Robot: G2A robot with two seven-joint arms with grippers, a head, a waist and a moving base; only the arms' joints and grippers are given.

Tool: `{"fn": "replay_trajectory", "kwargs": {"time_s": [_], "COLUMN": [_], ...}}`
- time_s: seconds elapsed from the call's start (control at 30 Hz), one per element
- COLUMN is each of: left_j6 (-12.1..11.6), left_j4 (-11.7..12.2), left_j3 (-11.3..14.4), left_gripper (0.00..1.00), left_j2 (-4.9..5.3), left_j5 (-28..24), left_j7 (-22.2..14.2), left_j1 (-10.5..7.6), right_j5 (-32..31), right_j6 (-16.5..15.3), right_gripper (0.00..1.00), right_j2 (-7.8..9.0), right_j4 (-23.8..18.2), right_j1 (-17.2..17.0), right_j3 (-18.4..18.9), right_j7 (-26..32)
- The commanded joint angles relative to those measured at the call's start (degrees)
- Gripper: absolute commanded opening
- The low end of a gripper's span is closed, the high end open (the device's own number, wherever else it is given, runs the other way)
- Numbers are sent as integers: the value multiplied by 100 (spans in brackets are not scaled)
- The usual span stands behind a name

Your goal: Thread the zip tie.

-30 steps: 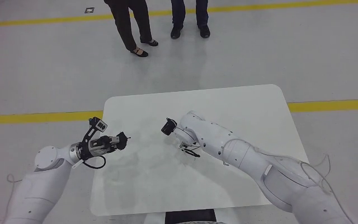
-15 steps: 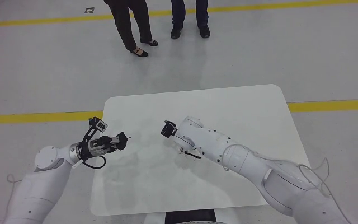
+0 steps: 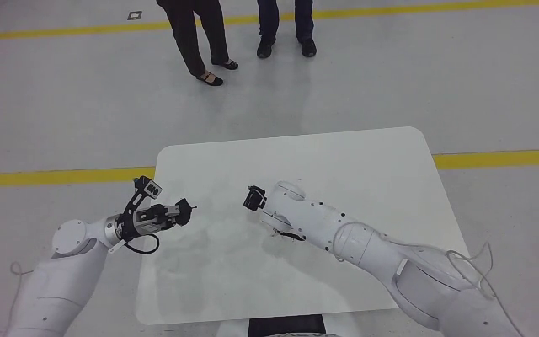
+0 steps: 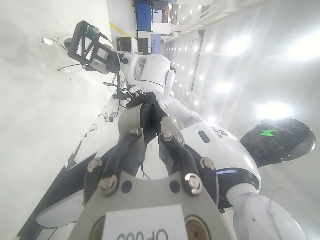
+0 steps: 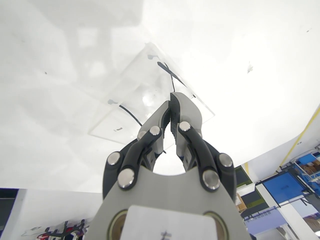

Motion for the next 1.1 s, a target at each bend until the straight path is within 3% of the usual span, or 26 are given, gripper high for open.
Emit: {"fn": "replay_trajectory", "kwargs": {"time_s": [0.0, 0.53, 1.07], "left_j6": [0, 0, 0], "left_j4": [0, 0, 0], "left_j3": [0, 0, 0], "left_gripper": [0, 0, 0], "left_j2": [0, 0, 0], "left_j5": [0, 0, 0], "left_j7": [0, 0, 0], "left_j1": [0, 0, 0], "right_j5": [1, -655, -963], "right_j6": [1, -220, -442], "right_gripper": [0, 0, 0], "right_j2": [0, -49, -199], "right_j4": [0, 130, 444], "right_j1": [0, -242, -359], "right_j3": [-1, 159, 368], "right_j7": [1, -309, -414]}}
